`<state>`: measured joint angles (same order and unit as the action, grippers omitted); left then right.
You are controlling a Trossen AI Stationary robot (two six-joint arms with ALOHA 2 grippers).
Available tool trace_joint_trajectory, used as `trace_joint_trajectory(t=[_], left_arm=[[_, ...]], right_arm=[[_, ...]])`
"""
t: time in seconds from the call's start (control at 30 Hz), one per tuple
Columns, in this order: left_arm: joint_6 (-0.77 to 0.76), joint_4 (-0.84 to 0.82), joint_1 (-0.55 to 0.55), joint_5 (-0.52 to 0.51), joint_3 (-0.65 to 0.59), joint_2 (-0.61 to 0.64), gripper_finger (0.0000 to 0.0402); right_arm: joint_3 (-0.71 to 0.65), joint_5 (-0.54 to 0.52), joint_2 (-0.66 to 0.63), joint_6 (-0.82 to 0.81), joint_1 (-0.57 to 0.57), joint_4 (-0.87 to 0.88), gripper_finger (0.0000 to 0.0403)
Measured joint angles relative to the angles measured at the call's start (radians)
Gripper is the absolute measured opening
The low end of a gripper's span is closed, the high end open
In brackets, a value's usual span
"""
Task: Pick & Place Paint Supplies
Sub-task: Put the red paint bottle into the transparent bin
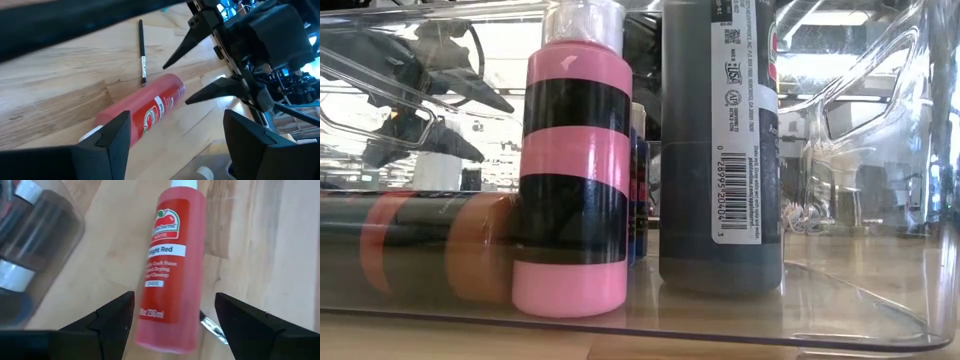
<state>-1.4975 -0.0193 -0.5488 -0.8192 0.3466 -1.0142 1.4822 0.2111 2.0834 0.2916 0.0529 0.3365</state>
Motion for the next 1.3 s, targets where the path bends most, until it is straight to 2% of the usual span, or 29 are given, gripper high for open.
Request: trace_joint_trajectory(t=[0.27,0.5,0.8,1.3], left_arm=[[0.000,0.007,0.000,0.004,0.000,0.000,0.0221],[0.001,0.013,0.000,0.007,0.000,0.000,0.0218],[0.006,0.017,0.000,0.015,0.000,0.000,0.0218],[0.009,0.018,0.000,0.016,0.000,0.000,0.0218]], right_arm=[[0.002,0.005,0.022,0.032,0.002,-0.020,0.0270],[-0.005,0.028,0.078,-0.023,-0.013,0.047,0.0270],[0.000,0.029,0.096,-0.057,-0.010,0.016,0.0270],[0.097,0.028,0.097,-0.084,0.008,0.053,0.0270]])
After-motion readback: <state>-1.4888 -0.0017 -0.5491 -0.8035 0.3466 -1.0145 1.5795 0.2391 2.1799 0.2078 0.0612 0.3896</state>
